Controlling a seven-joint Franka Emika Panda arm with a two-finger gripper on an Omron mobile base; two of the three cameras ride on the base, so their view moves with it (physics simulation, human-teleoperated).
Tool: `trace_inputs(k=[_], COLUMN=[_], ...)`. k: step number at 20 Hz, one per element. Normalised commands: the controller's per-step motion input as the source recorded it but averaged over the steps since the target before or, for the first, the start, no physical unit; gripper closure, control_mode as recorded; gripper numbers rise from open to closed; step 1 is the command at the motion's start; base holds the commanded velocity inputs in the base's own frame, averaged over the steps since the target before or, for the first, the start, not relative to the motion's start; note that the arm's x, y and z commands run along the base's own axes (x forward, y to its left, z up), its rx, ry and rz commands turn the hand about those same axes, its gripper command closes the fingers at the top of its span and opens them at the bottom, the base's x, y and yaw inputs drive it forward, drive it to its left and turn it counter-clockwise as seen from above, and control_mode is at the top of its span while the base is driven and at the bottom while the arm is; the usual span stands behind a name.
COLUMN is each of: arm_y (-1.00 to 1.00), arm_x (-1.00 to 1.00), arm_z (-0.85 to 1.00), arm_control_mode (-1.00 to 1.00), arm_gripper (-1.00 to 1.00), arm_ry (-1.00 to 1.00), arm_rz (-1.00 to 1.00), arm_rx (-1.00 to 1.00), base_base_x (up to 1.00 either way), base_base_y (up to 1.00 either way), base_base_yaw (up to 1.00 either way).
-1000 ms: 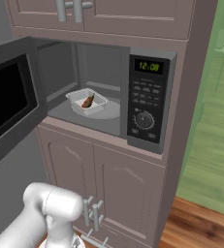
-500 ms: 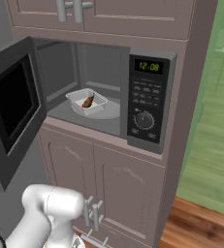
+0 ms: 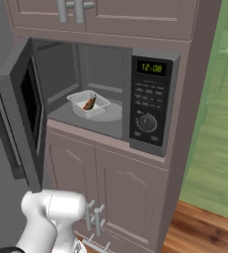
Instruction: Place the tupperware containing the fish and carrot meal in the microwave. Close the microwave door and press the start button to reheat the meal.
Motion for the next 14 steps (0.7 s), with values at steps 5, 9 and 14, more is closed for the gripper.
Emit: trace_inputs(k=[5,9,14], arm_y=[-0.98,-0.72,-0.33], arm_x=[0.45,0.86,1.0], arm_z=[0.04,0.0,0.0], arm_control_mode=[-1.0,-1.0,-1.0], arm_gripper=[-1.0,-1.0,-1.0], arm_ry=[0.15,0.16,0.15], arm_rz=[0.0,-0.02,-0.07], arm_rx=[0.11,0.02,0.0], base_base_x=[0.0,0.0,0.0], base_base_y=[0.0,0.0,0.0], base_base_yaw=[0.0,0.0,0.0])
